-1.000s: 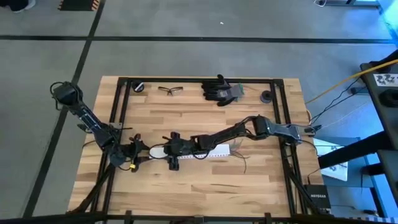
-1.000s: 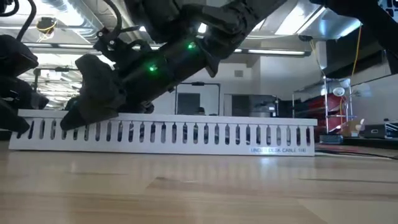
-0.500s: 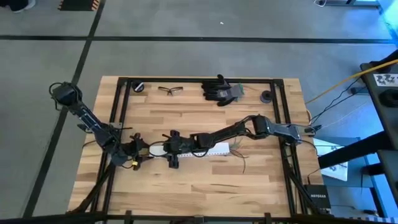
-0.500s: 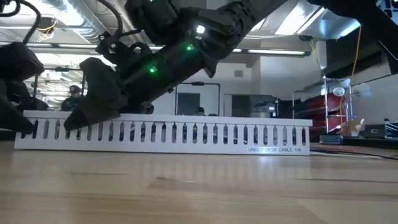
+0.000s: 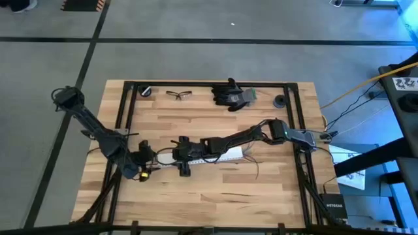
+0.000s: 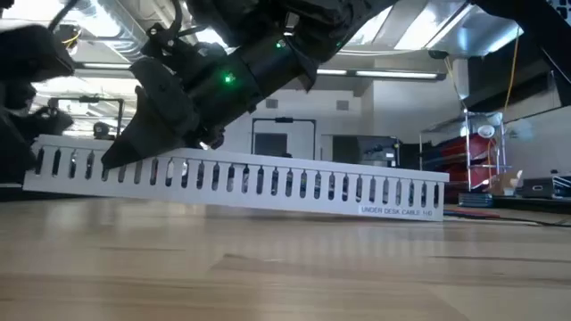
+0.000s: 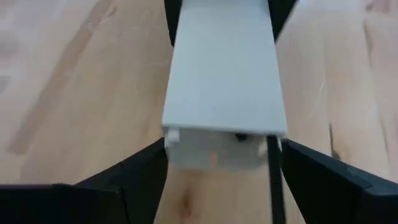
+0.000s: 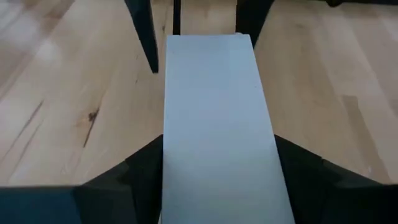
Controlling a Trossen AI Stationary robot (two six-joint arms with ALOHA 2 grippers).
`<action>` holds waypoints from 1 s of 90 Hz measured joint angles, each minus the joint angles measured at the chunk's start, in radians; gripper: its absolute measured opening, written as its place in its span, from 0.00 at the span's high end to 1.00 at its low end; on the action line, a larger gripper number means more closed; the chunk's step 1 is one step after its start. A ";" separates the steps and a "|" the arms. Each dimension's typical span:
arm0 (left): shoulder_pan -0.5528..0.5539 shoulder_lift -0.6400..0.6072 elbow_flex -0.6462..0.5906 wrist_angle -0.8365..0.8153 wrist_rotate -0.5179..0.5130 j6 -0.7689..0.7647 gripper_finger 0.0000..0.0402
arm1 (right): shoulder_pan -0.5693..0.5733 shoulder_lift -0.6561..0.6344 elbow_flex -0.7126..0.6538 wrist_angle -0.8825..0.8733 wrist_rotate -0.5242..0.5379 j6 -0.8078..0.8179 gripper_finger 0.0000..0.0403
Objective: Ziptie cables
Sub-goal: Close the white cable duct
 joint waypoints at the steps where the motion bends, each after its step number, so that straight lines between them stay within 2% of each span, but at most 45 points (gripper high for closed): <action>1: -0.005 0.000 0.001 -0.004 -0.007 -0.003 0.30 | 0.000 -0.002 0.000 -0.001 0.000 0.000 0.44; 16: -0.108 -0.002 -0.001 -0.050 -0.124 -0.118 0.30 | -0.002 -0.011 -0.004 -0.028 0.007 0.002 0.44; 23: -0.171 -0.002 -0.022 -0.048 -0.217 -0.202 0.30 | -0.003 -0.011 -0.013 -0.032 0.007 0.004 0.44; 42: -0.294 -0.001 -0.091 0.018 -0.388 -0.329 0.30 | -0.002 -0.011 -0.039 -0.017 -0.003 0.025 0.44; 75: -0.300 0.001 -0.163 0.090 -0.405 -0.340 0.30 | 0.008 -0.019 -0.102 0.020 -0.029 0.051 0.44; 90: -0.248 0.020 -0.217 0.218 -0.410 -0.312 0.30 | 0.001 -0.018 -0.104 0.044 -0.028 0.032 0.44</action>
